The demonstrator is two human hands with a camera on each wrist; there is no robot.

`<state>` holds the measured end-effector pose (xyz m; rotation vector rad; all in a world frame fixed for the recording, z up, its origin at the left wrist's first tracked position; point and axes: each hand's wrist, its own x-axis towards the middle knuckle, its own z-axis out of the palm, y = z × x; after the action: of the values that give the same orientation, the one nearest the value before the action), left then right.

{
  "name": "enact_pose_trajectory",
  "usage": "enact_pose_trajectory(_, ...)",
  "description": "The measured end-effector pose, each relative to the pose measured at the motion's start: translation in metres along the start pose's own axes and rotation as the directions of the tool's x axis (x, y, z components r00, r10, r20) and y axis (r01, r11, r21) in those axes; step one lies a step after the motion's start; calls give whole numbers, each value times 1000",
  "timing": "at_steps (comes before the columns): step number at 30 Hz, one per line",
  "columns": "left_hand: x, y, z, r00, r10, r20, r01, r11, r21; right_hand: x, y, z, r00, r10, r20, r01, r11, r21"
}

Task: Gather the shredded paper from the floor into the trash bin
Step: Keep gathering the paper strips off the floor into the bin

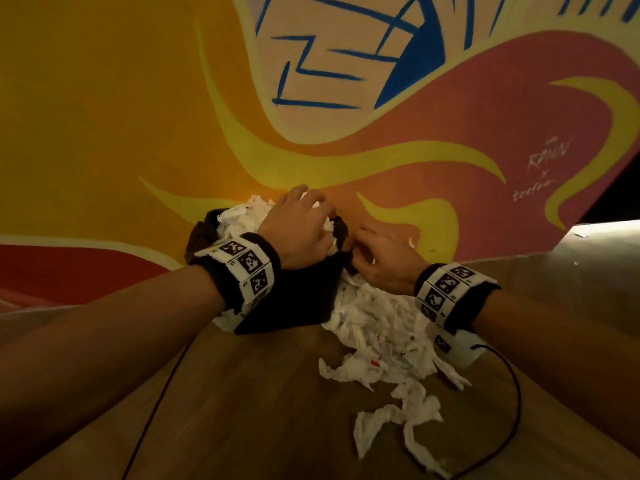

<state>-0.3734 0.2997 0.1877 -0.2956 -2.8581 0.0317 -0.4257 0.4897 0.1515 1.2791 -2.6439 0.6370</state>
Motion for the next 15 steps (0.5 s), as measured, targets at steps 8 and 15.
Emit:
enact_pose_trajectory(8,-23,61,71,936,259,237,-239,965,-111,-76,34,16,712,224,665,-165,975,-152)
enact_pose_trajectory(15,-59,114,135,772,288,567,-189,955,-229,-131,53,52,511,291,808,-151,957,-249)
